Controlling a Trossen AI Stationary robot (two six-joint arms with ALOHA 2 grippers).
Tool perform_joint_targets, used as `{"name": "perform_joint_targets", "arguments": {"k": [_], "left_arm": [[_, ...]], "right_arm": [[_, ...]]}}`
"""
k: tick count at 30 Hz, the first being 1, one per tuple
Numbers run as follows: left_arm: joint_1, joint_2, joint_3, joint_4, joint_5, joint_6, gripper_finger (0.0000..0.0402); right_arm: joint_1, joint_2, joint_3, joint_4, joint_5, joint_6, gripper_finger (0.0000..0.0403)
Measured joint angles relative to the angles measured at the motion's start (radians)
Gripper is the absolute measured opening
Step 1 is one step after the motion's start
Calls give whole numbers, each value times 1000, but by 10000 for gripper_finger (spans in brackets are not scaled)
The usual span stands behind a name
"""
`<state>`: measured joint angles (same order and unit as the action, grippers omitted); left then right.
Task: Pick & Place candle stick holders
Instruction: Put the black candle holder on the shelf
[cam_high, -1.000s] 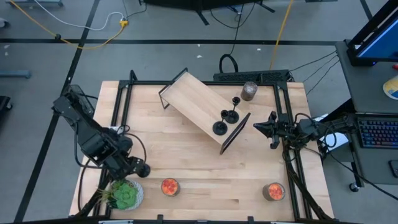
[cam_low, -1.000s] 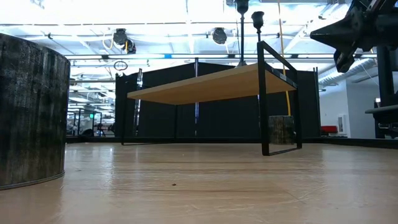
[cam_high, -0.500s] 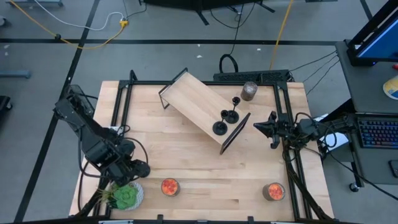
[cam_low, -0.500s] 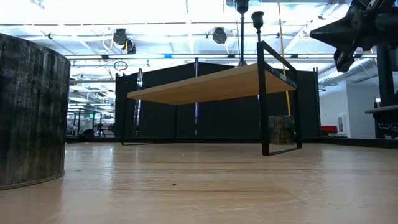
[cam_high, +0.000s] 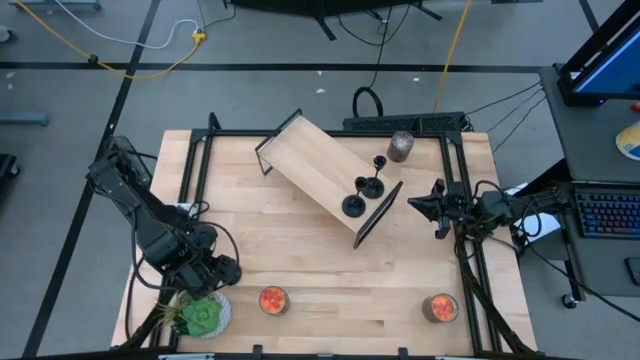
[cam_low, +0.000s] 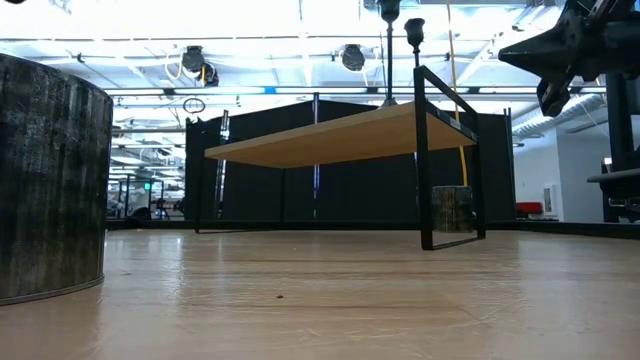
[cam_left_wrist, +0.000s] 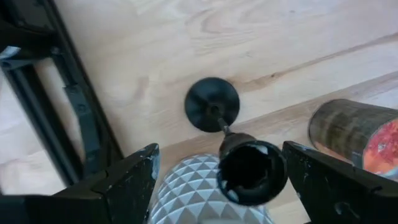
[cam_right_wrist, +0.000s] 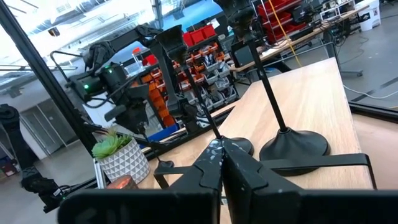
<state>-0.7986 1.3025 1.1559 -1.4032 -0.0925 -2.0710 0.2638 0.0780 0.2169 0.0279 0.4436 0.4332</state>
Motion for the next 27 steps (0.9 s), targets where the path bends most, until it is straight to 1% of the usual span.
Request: {"name": "perform_joint_targets", "arguments": {"k": [5, 10, 15, 19, 27], "left_arm": [[0, 0, -15, 43, -55, -2, 344], [-10, 0, -15, 44, -118, -18, 340], [-31, 20, -15, 45, -117, -33, 340], [-45, 42, -15, 44, -92, -38, 340], [-83, 101, -15, 44, -93, -64, 340]], "right_arm": [[0, 0, 0, 7, 0, 0, 0], [0, 0, 0, 7, 0, 1, 0], [0, 0, 0, 8, 4, 1, 0], [0, 0, 0, 8, 4, 1, 0], [0, 0, 0, 13, 5, 1, 0]]}}
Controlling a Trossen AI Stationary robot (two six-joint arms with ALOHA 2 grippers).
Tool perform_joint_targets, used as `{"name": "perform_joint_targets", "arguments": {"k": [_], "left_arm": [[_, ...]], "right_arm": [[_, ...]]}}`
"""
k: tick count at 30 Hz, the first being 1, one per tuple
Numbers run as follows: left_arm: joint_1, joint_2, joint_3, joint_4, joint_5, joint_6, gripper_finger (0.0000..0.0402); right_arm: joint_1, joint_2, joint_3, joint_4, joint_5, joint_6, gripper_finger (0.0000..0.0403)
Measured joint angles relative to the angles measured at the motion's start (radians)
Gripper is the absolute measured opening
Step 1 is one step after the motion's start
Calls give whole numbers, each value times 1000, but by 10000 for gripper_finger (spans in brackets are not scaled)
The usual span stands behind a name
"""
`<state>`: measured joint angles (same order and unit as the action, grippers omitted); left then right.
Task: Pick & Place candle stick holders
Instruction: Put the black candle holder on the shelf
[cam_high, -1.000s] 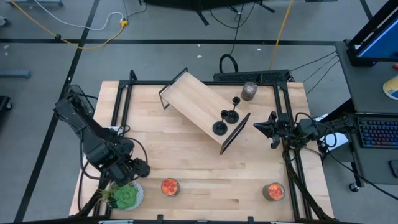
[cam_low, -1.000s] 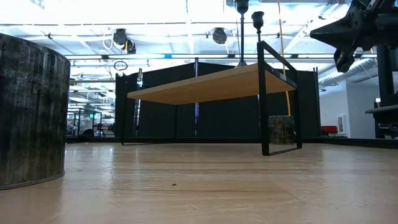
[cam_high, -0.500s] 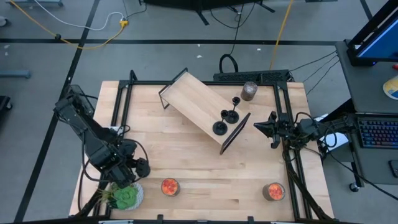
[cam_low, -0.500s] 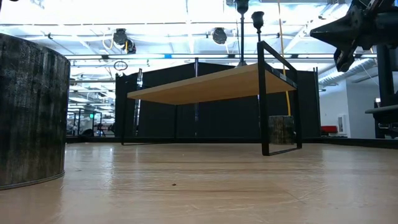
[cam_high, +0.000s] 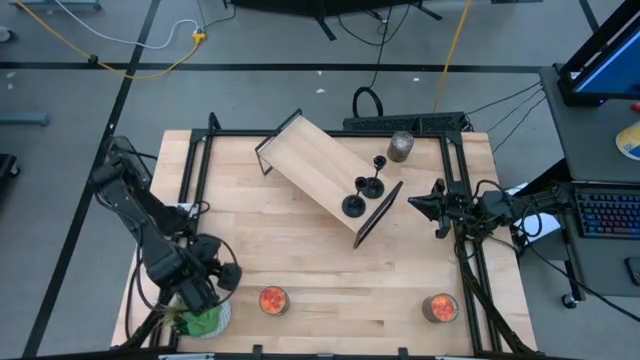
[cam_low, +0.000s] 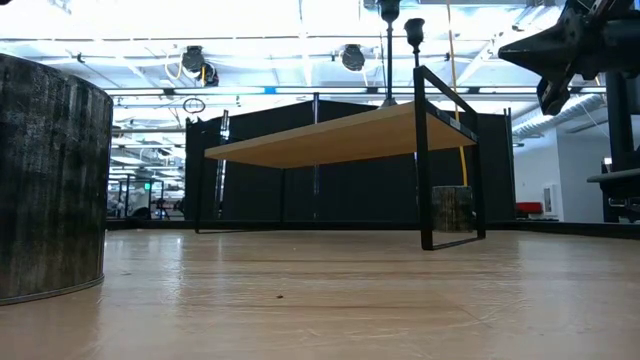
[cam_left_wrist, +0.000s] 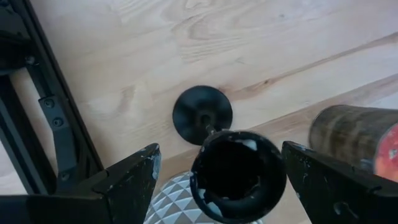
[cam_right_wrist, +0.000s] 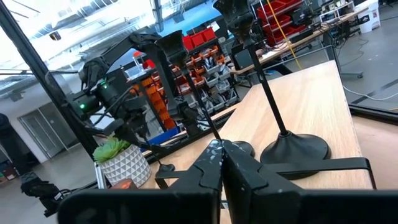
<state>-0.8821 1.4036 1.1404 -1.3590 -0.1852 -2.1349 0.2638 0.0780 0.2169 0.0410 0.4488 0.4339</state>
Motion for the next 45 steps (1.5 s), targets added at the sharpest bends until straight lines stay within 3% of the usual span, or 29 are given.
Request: {"name": "perform_joint_targets", "arguments": {"k": [7, 18, 37, 45], "left_arm": [[-30, 54, 0, -1, -8, -28, 340], [-72, 70, 0, -38, -106, -71, 340], [-98, 69, -81, 26, -131, -60, 338], [-104, 69, -81, 28, -134, -43, 260]], "right_arm": [[0, 0, 0, 17, 0, 0, 0], [0, 0, 0, 16, 0, 0, 0], [0, 0, 0, 38, 3, -3, 0], [0, 0, 0, 38, 26, -8, 0]]}}
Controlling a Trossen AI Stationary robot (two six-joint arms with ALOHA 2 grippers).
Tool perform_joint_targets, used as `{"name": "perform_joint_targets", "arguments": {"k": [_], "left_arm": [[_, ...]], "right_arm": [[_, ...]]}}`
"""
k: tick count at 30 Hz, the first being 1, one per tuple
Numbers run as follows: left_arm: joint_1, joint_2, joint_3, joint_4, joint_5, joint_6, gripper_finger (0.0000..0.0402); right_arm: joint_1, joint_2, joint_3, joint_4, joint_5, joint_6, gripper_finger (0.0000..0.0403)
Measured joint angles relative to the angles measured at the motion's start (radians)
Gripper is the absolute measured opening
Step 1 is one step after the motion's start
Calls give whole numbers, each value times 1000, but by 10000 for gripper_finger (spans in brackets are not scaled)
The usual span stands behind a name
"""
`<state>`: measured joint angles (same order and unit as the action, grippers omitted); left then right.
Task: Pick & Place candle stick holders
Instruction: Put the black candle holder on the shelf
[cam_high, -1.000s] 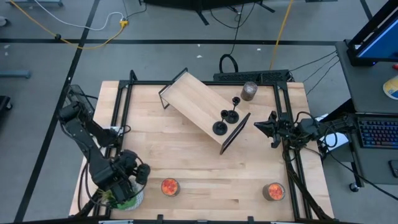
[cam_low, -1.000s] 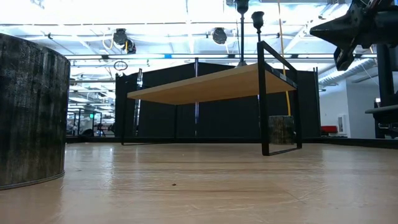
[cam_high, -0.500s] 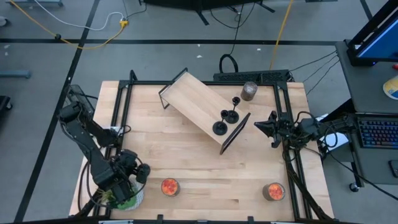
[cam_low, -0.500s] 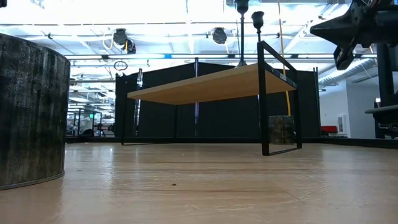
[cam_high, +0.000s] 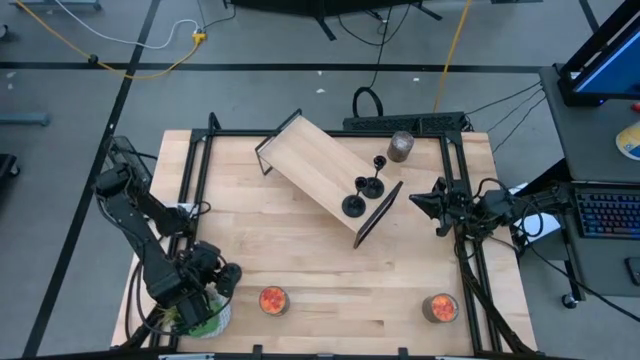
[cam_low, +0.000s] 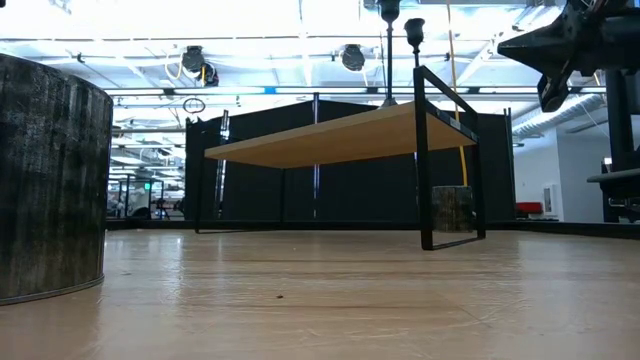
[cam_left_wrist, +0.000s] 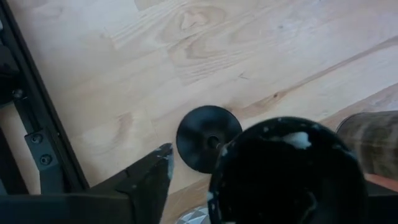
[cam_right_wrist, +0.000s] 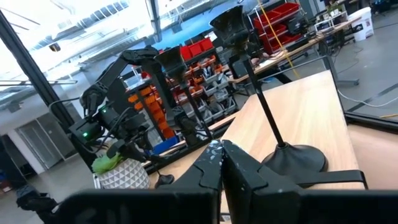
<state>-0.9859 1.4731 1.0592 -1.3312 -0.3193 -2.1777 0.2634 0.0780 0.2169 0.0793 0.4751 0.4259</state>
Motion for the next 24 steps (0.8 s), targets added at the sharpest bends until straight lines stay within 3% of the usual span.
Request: {"name": "perform_joint_targets", "arguments": {"k": [7, 24], "left_arm": [[-2, 0, 0, 0, -79, 11, 202], [-5, 0, 0, -2, -158, 20, 77]], "right_arm": [[0, 0, 0, 0, 0, 0, 0], [0, 0, 0, 0, 0, 4, 0]]}}
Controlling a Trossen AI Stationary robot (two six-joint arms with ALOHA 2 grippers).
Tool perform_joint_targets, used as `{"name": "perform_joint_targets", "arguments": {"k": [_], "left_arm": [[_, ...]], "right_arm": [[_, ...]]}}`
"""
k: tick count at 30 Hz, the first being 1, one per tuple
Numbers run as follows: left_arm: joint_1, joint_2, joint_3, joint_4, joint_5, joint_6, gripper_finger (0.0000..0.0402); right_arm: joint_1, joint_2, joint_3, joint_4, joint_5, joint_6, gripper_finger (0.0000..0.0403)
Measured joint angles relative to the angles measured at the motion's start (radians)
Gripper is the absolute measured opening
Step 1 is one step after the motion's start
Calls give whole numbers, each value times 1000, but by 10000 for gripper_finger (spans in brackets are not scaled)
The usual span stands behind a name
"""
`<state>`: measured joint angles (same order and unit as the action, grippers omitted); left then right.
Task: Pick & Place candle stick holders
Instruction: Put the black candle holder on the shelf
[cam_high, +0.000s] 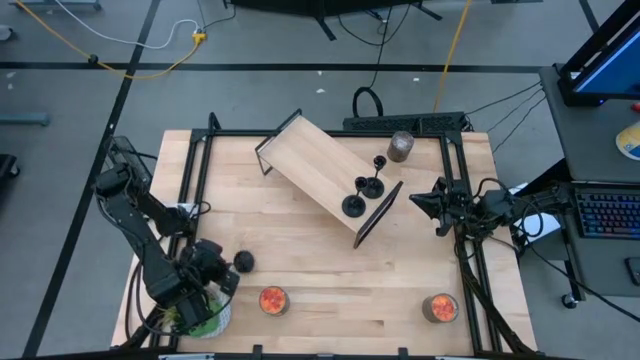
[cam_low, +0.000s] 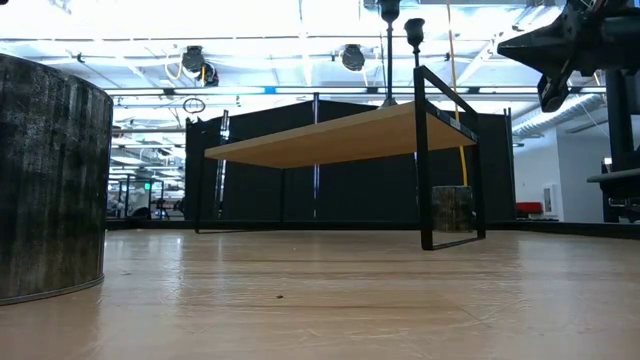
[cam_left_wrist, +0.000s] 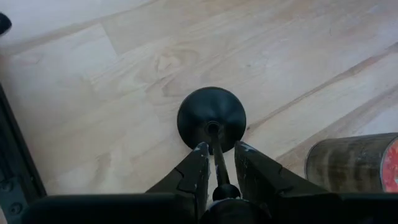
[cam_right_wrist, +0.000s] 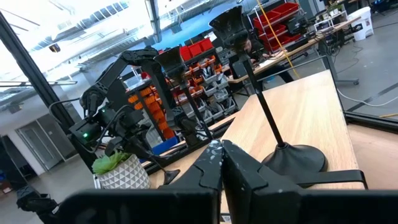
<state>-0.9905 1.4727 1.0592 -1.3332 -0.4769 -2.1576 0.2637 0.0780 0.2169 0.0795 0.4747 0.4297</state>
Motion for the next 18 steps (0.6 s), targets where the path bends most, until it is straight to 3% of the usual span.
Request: {"name": "perform_joint_targets", "arguments": {"k": [10, 18], "left_arm": [[1, -1, 0, 0, -7, -2, 101], [8, -68, 0, -1, -79, 18, 74]], "right_arm": [[0, 0, 0, 10, 0, -1, 0], [0, 0, 0, 14, 0, -3, 0]]}}
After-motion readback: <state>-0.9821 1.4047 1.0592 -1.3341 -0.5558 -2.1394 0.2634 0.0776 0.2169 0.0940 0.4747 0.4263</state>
